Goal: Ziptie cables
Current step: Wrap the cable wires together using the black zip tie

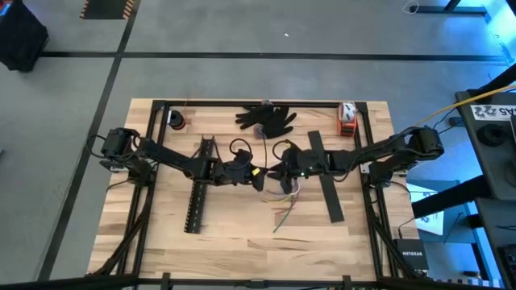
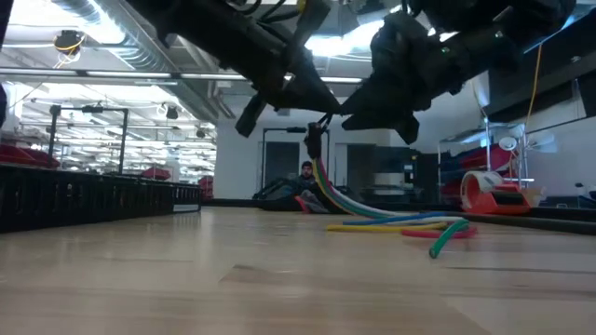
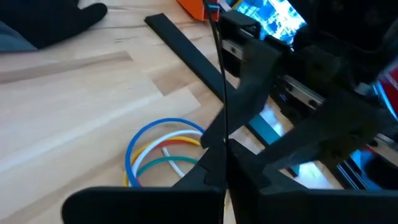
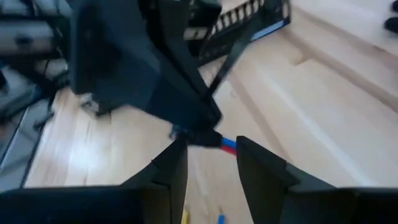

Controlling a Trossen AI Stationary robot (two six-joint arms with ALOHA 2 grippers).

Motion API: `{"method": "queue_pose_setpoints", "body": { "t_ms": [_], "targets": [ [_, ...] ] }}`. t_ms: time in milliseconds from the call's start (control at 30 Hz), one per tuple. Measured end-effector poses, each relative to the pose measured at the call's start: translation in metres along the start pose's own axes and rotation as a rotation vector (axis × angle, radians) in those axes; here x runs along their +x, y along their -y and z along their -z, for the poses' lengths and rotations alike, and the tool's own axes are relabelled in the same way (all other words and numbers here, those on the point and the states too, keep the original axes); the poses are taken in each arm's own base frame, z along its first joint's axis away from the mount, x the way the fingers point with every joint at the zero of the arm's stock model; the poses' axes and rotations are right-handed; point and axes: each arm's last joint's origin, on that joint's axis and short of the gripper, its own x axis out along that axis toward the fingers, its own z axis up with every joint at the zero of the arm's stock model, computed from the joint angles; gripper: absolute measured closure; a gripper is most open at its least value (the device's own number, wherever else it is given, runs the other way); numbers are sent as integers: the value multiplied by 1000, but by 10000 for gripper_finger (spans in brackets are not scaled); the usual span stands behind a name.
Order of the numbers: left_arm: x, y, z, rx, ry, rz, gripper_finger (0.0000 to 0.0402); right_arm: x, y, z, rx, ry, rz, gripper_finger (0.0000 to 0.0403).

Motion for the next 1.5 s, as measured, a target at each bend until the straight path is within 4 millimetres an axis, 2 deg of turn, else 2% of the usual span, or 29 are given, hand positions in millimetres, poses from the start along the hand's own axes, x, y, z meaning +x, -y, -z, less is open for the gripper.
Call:
{"method": "queue_pose_setpoints", "body": {
  "t_ms": [100, 267, 467, 867, 1167, 1500],
  "targets": [
    [1, -1, -2, -5, 7, -1, 401, 1, -2, 3, 38, 24, 48, 274],
    [3, -4, -5, -27, 11, -13, 401, 6, -9, 5, 79, 65, 22, 274],
    [3, -4, -5, -18, 13, -16, 401, 18, -8, 10, 125, 124, 33, 274],
    [8, -10, 1, 23, -8, -61, 401, 23, -2, 15, 83, 169, 148, 274],
    [21, -22, 11, 43, -40, -101, 401, 40, 7, 31, 84, 148, 199, 274],
    [22, -23, 11, 23, -30, -101, 401, 41, 8, 31, 86, 177, 228, 274]
  ]
}}
